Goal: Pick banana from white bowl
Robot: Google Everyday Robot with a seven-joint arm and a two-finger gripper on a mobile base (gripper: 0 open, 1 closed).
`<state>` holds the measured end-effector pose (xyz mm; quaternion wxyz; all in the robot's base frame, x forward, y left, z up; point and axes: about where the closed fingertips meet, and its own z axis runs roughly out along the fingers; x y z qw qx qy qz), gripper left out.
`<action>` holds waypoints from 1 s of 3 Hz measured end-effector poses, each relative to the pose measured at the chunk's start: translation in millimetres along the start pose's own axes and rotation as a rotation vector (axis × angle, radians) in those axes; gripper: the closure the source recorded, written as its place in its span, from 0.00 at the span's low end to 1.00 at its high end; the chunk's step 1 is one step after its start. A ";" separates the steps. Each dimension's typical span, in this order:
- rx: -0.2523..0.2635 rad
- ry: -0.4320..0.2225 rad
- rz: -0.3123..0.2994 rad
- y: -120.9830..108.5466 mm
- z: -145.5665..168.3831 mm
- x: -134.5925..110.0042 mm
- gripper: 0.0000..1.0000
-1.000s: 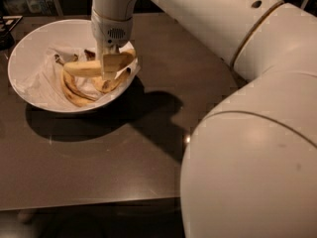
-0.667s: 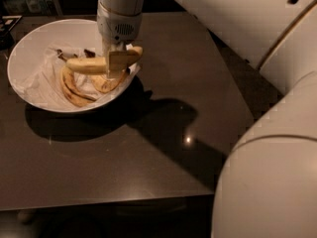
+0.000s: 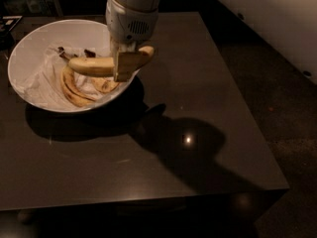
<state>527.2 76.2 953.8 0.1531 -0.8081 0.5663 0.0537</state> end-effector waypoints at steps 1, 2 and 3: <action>-0.008 -0.016 0.043 26.1 -3.5 -1.2 1.00; -0.012 -0.032 0.100 47.5 -2.1 -2.4 1.00; -0.014 -0.031 0.103 48.9 -1.0 -1.9 1.00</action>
Offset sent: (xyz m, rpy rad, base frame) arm -0.0704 -0.0221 -0.0139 0.0500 0.0920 -0.1491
